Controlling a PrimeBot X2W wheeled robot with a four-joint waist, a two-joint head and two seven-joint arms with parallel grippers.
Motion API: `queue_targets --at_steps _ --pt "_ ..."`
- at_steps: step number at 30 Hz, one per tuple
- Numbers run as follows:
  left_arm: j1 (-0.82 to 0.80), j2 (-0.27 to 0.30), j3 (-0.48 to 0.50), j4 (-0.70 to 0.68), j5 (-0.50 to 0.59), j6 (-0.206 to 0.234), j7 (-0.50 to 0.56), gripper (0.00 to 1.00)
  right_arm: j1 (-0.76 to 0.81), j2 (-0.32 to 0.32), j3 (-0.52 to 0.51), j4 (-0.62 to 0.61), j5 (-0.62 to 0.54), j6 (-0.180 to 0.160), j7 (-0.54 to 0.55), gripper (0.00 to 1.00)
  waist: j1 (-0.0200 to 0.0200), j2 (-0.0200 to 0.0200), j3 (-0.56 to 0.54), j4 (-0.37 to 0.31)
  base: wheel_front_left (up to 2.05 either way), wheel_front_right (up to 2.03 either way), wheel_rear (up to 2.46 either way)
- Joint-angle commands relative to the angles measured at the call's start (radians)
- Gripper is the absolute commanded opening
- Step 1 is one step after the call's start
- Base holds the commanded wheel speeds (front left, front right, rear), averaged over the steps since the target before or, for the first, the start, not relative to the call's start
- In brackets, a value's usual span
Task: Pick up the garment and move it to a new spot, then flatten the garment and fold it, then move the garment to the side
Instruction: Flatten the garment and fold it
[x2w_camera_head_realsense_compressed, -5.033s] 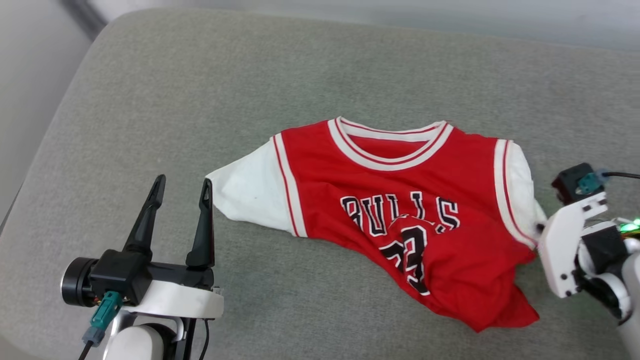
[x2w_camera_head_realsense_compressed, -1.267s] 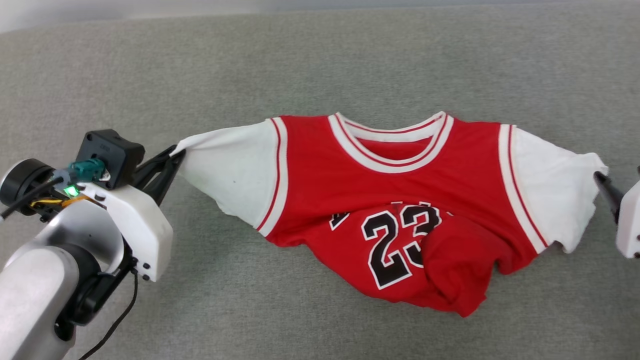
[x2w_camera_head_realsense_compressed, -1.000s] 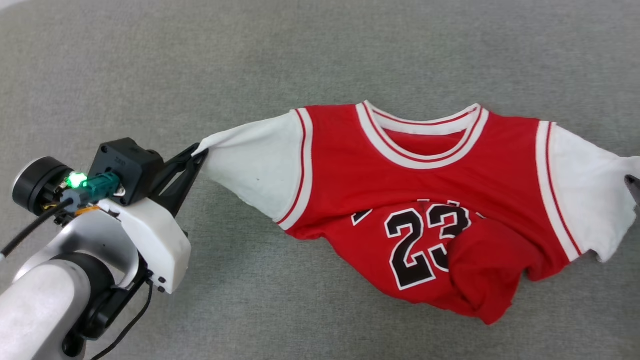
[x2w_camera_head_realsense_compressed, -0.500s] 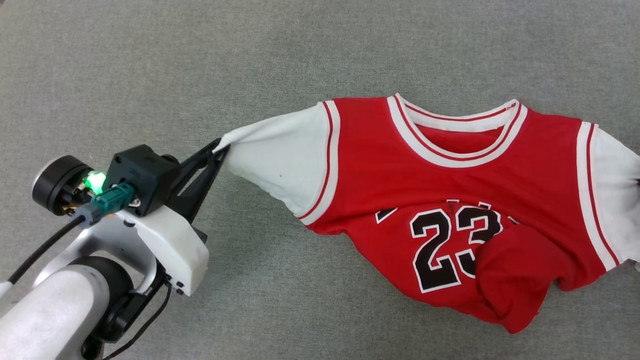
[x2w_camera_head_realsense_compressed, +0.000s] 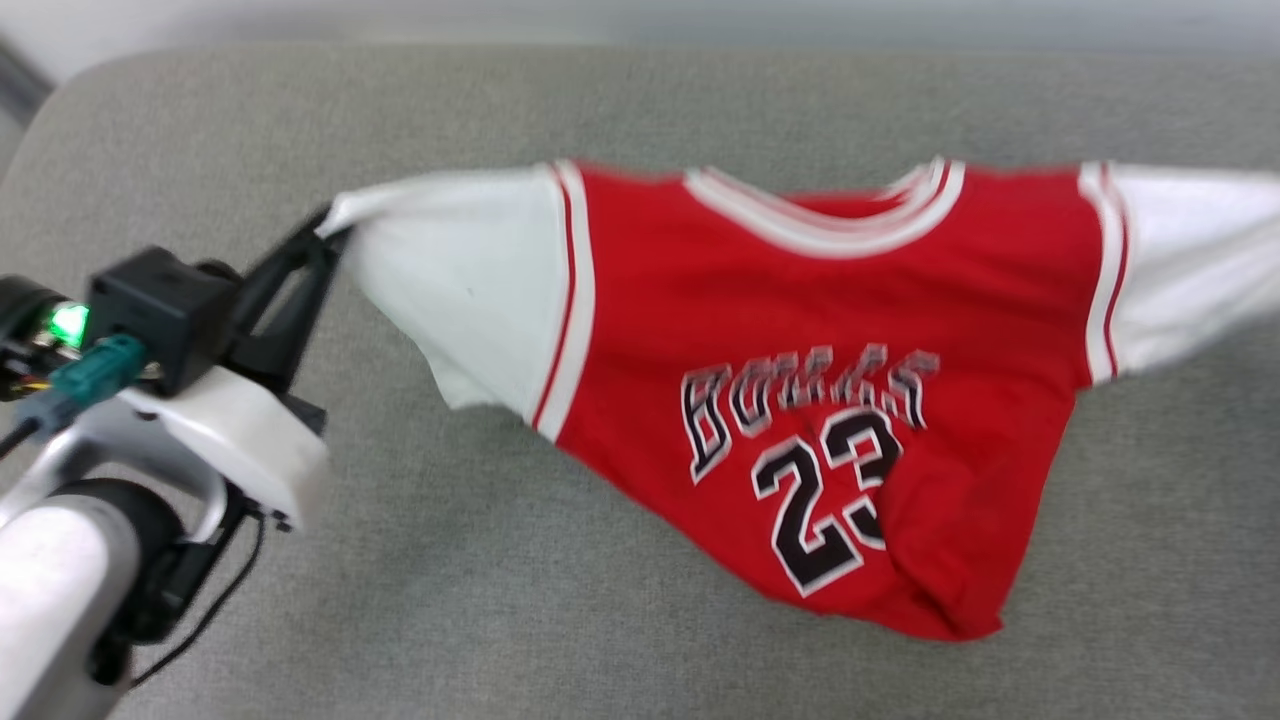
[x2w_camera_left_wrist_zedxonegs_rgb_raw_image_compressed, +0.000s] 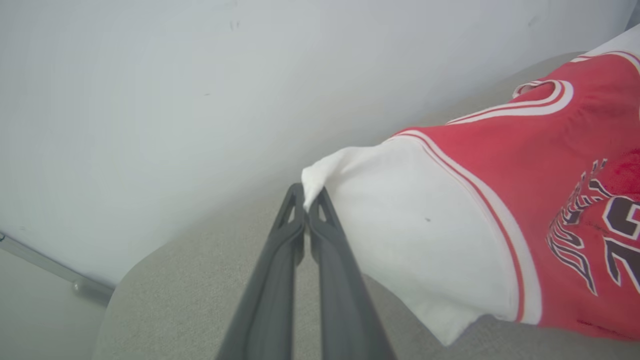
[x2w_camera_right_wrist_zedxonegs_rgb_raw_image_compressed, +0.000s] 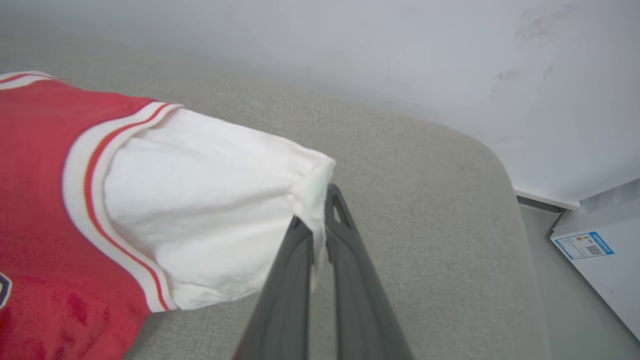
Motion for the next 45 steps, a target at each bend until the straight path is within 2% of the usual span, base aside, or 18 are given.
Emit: queue_targets --at_steps 1,7,14,25,30,37,43,45 --pt "0.014 0.017 0.019 -0.006 0.001 0.011 -0.012 0.0 -0.023 -0.008 0.0 -0.026 0.011 -0.001 -0.013 0.0 0.0 0.0 -0.05 -0.031 0.0 0.0 0.0" --pt "-0.006 0.077 0.135 -0.053 -0.001 0.049 -0.084 0.0 -0.09 -0.043 -0.005 -0.141 0.069 -0.001 -0.057 0.0 0.0 0.0 -0.12 -0.066 0.0 0.0 0.0" --pt "-0.027 0.146 0.257 -0.105 -0.007 0.079 -0.13 0.0 -0.127 -0.051 -0.037 -0.253 0.09 -0.001 -0.09 0.0 0.0 0.0 -0.174 -0.091 0.0 0.0 0.0" --pt "-0.064 0.222 0.397 -0.154 0.005 0.109 -0.183 0.0 -0.157 -0.006 -0.082 -0.371 0.083 -0.001 -0.111 0.0 0.0 0.0 -0.158 -0.135 0.0 0.0 0.0" --pt "-0.119 0.24 0.432 -0.129 -0.031 0.077 -0.194 0.0 -0.205 -0.002 -0.07 -0.378 0.06 -0.001 -0.099 0.0 0.0 0.0 -0.095 -0.146 0.0 0.0 0.0" --pt "-0.295 0.247 0.439 -0.022 -0.063 0.005 -0.232 0.0 -0.394 0.042 -0.08 -0.341 0.03 -0.001 -0.112 0.0 0.0 0.0 0.061 -0.155 0.0 0.0 0.0" --pt "-0.532 0.233 0.39 0.123 -0.035 -0.063 -0.27 0.0 -0.601 0.036 -0.034 -0.245 -0.014 -0.001 -0.132 0.0 0.0 0.0 0.207 -0.16 0.0 0.0 0.0" --pt "-0.58 0.232 0.376 0.153 -0.027 -0.076 -0.271 0.0 -0.639 0.012 0.0 -0.229 -0.047 -0.001 -0.145 0.0 0.0 0.0 0.23 -0.164 0.0 0.0 0.0"
